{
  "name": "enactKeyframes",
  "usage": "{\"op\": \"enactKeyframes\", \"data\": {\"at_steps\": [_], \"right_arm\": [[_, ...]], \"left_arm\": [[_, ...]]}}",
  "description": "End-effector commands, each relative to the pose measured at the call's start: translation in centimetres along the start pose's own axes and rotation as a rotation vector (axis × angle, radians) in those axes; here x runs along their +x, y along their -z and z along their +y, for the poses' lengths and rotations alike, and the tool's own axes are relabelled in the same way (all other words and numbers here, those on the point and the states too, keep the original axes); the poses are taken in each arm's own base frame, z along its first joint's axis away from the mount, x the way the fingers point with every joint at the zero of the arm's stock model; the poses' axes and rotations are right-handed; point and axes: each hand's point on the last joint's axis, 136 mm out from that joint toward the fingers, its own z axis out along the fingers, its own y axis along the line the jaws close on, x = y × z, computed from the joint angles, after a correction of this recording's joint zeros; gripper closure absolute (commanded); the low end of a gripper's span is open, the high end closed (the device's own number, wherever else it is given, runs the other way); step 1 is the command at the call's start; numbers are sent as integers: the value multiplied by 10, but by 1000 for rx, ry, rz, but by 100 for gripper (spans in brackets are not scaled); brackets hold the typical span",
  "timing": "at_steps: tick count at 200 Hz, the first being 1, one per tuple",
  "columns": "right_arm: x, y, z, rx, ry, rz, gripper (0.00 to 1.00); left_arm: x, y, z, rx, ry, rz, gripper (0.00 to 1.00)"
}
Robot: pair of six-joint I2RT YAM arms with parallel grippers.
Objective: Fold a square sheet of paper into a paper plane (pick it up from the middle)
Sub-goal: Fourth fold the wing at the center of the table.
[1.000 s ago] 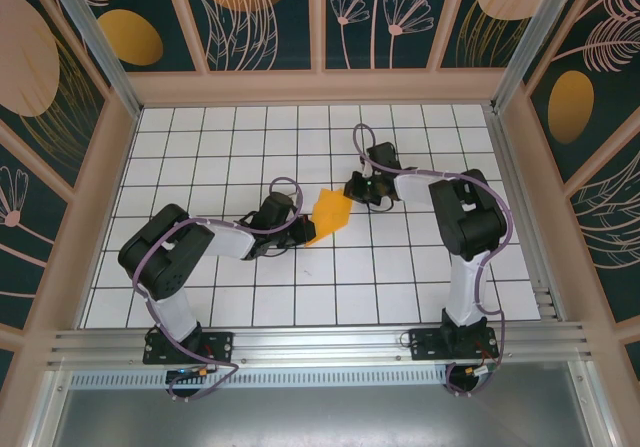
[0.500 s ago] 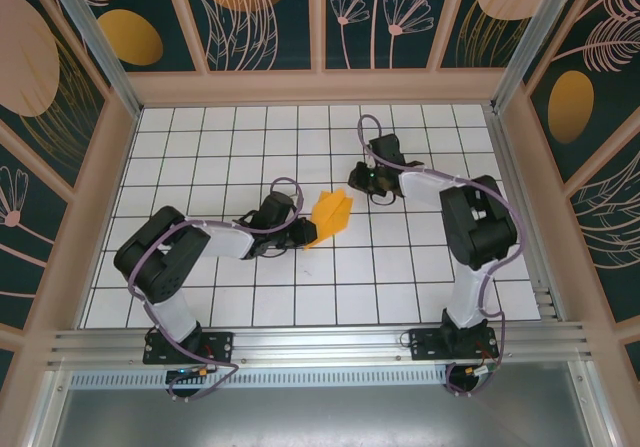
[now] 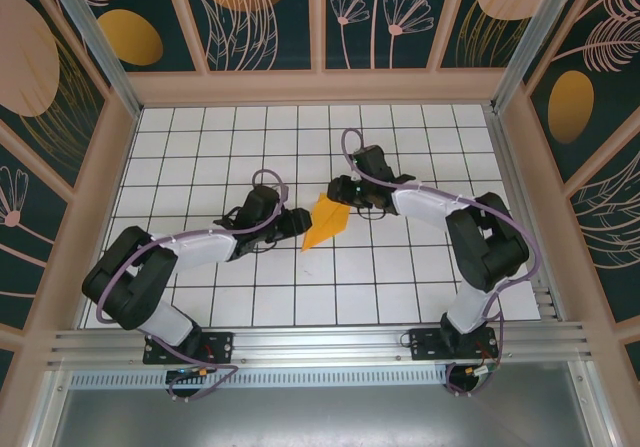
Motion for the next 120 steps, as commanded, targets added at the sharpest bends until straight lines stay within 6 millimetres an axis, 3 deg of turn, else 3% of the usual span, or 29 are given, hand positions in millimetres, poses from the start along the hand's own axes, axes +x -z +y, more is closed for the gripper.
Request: {"op": "enactKeyframes", "data": {"at_steps": [1,71,98,120], "right_arm": [[17,-10,-3,-25,-51,50,59],[27,-26,-17,10,-140,85,58],[28,-30,-19,21,-147,93,57],[28,-34,-19,15,-150,101,57]], "left_arm": [[9,-6,4,28,31,38,49],[12,-28,0,59,11,100,55],[8,-30,6,28,22,91,61],[12,-37,23,-36,44,102,69]]}}
